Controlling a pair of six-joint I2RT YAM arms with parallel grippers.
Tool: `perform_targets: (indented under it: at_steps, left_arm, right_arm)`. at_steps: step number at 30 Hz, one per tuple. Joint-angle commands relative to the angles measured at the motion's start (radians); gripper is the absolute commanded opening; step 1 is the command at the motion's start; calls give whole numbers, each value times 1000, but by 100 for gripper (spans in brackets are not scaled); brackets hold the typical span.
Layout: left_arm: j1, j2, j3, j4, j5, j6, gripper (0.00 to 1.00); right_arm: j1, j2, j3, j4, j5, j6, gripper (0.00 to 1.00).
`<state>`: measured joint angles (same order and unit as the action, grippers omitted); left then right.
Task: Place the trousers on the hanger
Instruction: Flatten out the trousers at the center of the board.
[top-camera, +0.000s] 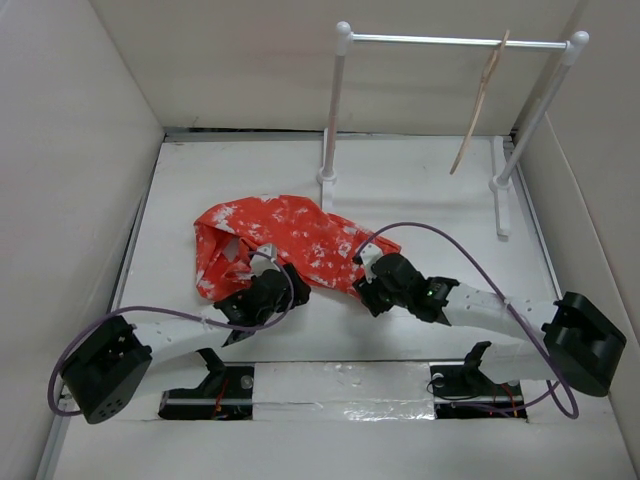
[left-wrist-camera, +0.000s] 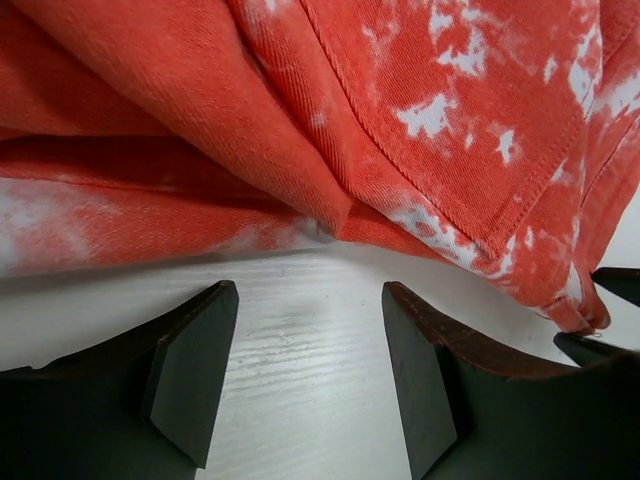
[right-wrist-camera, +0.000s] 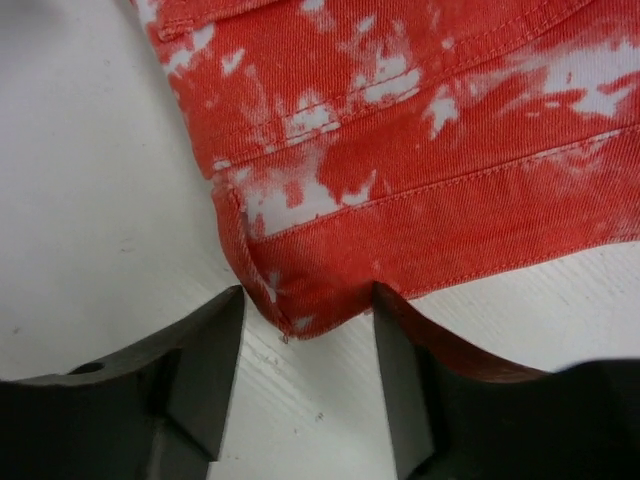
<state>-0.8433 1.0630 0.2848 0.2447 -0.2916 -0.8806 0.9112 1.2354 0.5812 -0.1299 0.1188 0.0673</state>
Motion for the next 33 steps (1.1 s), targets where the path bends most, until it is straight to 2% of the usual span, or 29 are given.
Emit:
perform_targets:
  at_steps: [1,4,7,11,14,18,24,26,27,30,33]
  left_arm:
    - [-4,54,14,154,26,2,56]
    - [-4,89,8,208,57,-3,53]
    - [-4,106,11,241,58,-8,48]
    - [-13,86,-22,292,59,-21,47]
    - [-13,136,-3,323,74,-15,52]
    - [-22,209,30,375,85,-6,58]
    - [-72,302,76,482,72,-17,59]
    - [-85,348,97,492,66,-18,49]
    - [-98,356,112,495,68,-14,29]
    - [-146,342,113,476,62,-14,0]
    - [-229,260,108,401,52,-14,0]
  right_arm:
    - [8,15,43,101,51,-14,55]
    - [8,15,48,116,105,0,21]
    - [8,-32,71,110,110,9,4]
    - [17,-164,114,58,111,16,0]
    - [17,-244,169,15,120,12,0]
    - [17,-281,244,-56,107,14,0]
    - [26,-326,293,-102,73,37,0]
    - [26,-350,315,-122,76,43,0]
    - [26,-358,319,-128,85,49,0]
    - [26,-390,339,-172,140,51,0]
    - [26,-439,367,-229,233,60,0]
